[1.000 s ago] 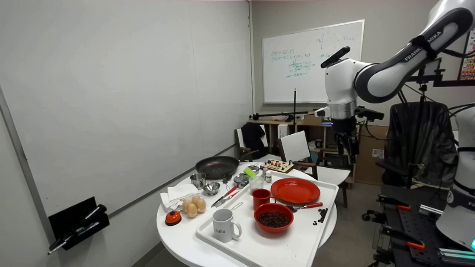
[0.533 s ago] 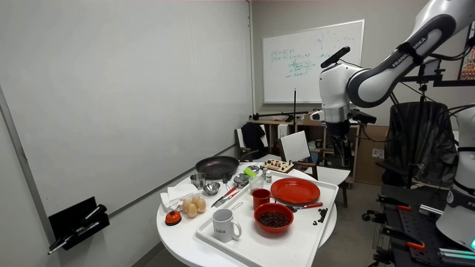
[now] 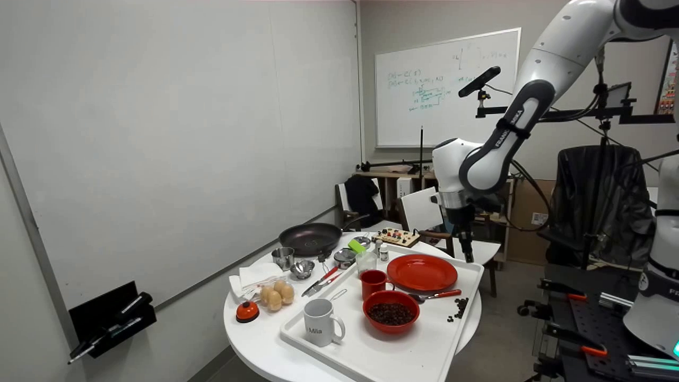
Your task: Use the spoon to stir the contents in the red bowl
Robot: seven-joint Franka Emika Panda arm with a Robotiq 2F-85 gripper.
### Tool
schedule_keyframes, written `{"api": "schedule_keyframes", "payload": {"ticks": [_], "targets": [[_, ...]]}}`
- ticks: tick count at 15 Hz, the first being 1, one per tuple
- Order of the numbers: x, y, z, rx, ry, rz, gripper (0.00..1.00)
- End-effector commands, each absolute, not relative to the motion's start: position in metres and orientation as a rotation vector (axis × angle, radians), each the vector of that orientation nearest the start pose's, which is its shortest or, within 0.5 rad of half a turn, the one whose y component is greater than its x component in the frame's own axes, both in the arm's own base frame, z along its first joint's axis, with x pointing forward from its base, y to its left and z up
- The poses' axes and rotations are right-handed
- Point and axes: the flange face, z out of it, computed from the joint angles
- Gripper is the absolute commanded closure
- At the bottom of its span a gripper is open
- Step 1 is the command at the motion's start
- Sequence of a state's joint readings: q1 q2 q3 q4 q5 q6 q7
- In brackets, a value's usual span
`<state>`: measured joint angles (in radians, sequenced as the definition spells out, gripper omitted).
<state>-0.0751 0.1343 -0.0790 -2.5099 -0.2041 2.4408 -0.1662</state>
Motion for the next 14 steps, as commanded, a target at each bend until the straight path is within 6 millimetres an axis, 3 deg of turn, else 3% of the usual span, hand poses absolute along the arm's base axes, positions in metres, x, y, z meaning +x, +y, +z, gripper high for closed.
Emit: {"api": "schedule_keyframes", "payload": {"ticks": [1, 3, 4, 6, 10, 14], "targets": [[0.457, -0.089, 0.174, -3.206, -0.211, 0.443, 0.00], [0.458, -0.094, 0.159, -3.171, -0.172, 0.485, 0.00], [0.449, -0.090, 0.172, -3.182, -0.216, 0.467, 0.00], [0.452, -0.093, 0.160, -3.174, -0.203, 0.495, 0.00], [0.457, -0.088, 0.154, -3.234, -0.174, 0.494, 0.00], [0.467, -0.079, 0.151, -3.283, 0.069, 0.202, 0.00]]}}
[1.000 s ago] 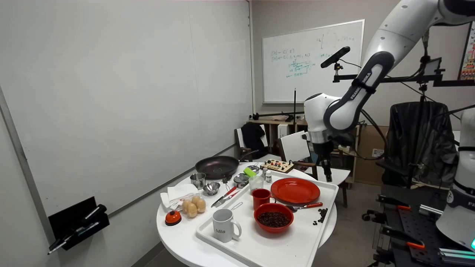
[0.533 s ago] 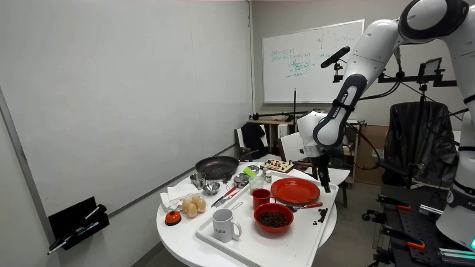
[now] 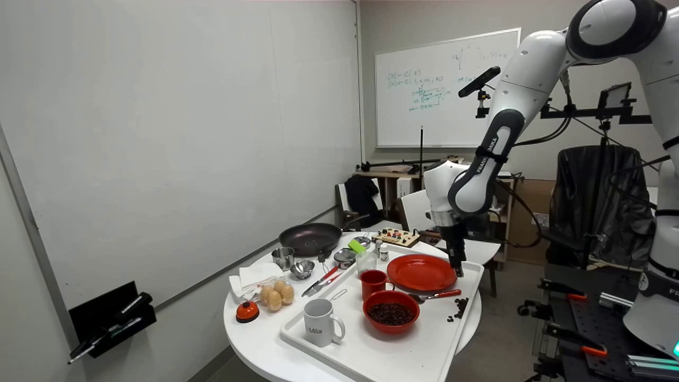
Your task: Use the spoon to stir the contents in the red bowl
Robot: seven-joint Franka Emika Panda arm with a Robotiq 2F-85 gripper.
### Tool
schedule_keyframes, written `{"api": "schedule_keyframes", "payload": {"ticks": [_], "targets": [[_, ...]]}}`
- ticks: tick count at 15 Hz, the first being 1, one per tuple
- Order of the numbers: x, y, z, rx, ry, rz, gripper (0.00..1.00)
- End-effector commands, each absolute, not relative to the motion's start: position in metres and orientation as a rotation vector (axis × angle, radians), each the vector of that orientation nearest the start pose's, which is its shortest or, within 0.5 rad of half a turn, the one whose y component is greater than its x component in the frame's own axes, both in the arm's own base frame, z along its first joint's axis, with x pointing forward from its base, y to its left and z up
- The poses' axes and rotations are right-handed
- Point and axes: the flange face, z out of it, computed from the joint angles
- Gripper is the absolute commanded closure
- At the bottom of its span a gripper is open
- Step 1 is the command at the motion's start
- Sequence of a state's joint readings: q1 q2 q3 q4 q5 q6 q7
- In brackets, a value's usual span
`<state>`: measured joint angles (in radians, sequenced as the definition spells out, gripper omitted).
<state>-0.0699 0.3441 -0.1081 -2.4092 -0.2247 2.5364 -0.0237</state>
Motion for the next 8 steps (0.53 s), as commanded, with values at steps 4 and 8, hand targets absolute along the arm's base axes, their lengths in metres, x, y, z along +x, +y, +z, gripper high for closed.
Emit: {"api": "schedule_keyframes", "payload": {"ticks": [4, 8], "targets": [[0.471, -0.096, 0.131, -3.257, 0.244, 0.080, 0.00], [0.452, -0.117, 0.102, -3.185, 0.326, 0.138, 0.00]]}}
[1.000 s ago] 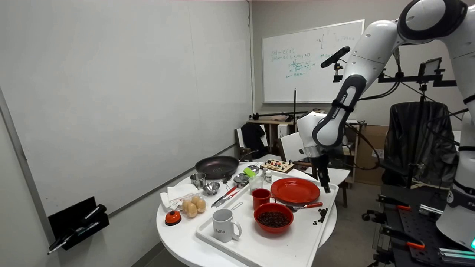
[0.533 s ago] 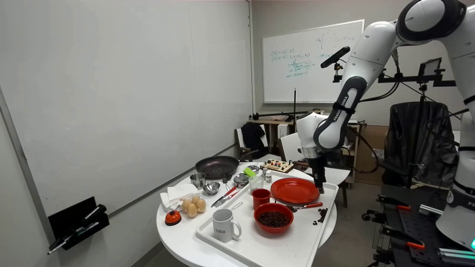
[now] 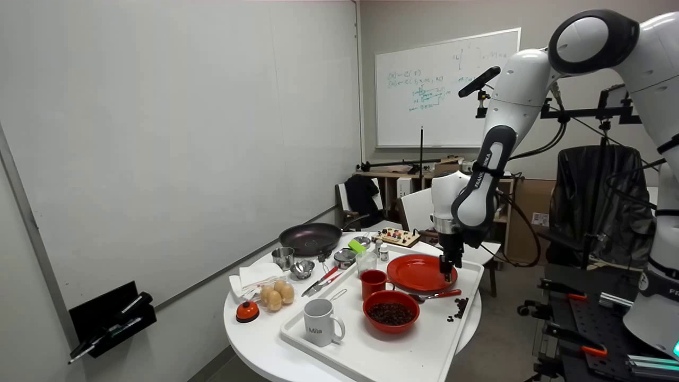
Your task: Use the spoon to stir the contents in the red bowl
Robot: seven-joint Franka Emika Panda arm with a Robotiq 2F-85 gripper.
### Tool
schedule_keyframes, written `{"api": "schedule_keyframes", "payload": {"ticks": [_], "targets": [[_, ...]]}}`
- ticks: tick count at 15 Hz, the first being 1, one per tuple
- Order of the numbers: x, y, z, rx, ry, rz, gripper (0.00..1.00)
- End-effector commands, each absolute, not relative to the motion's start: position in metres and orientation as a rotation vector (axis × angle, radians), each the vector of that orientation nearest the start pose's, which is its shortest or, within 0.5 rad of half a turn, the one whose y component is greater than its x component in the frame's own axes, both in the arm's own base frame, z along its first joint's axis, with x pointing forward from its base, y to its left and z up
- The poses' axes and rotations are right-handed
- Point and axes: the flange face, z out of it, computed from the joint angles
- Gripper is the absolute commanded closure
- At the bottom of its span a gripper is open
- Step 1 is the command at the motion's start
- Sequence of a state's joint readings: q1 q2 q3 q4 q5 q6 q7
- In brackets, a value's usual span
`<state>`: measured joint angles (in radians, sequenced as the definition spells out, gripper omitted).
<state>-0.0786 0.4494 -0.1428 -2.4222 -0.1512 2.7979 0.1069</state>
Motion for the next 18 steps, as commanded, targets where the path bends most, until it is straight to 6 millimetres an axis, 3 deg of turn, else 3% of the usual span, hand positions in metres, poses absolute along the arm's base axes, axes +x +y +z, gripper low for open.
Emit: {"api": "schedule_keyframes", "payload": {"ticks": [1, 5, 12, 18], "targets": [[0.449, -0.121, 0.095, -3.174, 0.344, 0.152, 0.00], [0.442, -0.127, 0.078, -3.162, 0.336, 0.168, 0.00], [0.449, -0.115, 0.062, -3.198, 0.195, 0.166, 0.00], [0.448, -0.122, 0.036, -3.183, 0.126, 0.227, 0.00]]}}
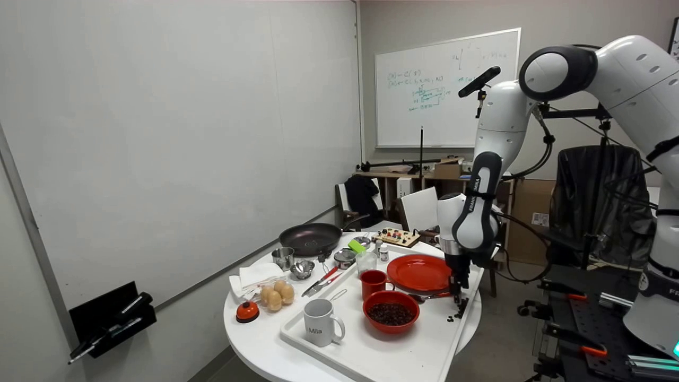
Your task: Use the spoon to stir the contents in the red bowl
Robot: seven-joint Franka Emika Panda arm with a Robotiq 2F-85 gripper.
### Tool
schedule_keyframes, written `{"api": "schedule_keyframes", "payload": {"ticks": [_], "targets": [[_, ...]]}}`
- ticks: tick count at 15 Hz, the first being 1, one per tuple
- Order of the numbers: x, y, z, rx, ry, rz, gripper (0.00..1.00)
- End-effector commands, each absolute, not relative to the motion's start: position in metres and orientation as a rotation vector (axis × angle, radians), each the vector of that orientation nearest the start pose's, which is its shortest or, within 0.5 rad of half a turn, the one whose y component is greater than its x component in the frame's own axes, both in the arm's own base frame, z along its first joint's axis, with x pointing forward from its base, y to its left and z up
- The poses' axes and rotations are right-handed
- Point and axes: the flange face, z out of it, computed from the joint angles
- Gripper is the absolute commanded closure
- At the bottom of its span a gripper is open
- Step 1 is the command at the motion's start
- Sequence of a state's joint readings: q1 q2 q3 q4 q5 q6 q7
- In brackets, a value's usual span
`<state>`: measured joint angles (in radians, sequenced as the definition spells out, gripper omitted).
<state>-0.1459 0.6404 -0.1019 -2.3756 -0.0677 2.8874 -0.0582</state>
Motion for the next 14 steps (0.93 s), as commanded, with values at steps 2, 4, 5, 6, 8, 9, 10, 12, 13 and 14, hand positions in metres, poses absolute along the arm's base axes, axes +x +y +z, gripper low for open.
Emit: {"api": "schedule_keyframes", "payload": {"ticks": [2, 4, 5, 6, 8, 9, 10, 12, 13, 14], "targets": [[0.444, -0.125, 0.029, -3.182, 0.124, 0.240, 0.00], [0.442, -0.128, 0.026, -3.181, 0.126, 0.249, 0.00], [0.441, -0.129, 0.024, -3.181, 0.126, 0.253, 0.00], [0.441, -0.129, 0.024, -3.182, 0.127, 0.253, 0.00], [0.442, -0.130, 0.026, -3.182, 0.129, 0.246, 0.00], [0.442, -0.130, 0.027, -3.181, 0.130, 0.241, 0.00], [0.442, -0.132, 0.030, -3.183, 0.133, 0.235, 0.00], [0.443, -0.137, 0.033, -3.186, 0.145, 0.226, 0.00], [0.445, -0.139, 0.034, -3.187, 0.151, 0.221, 0.00], [0.445, -0.143, 0.036, -3.190, 0.161, 0.214, 0.00]]}}
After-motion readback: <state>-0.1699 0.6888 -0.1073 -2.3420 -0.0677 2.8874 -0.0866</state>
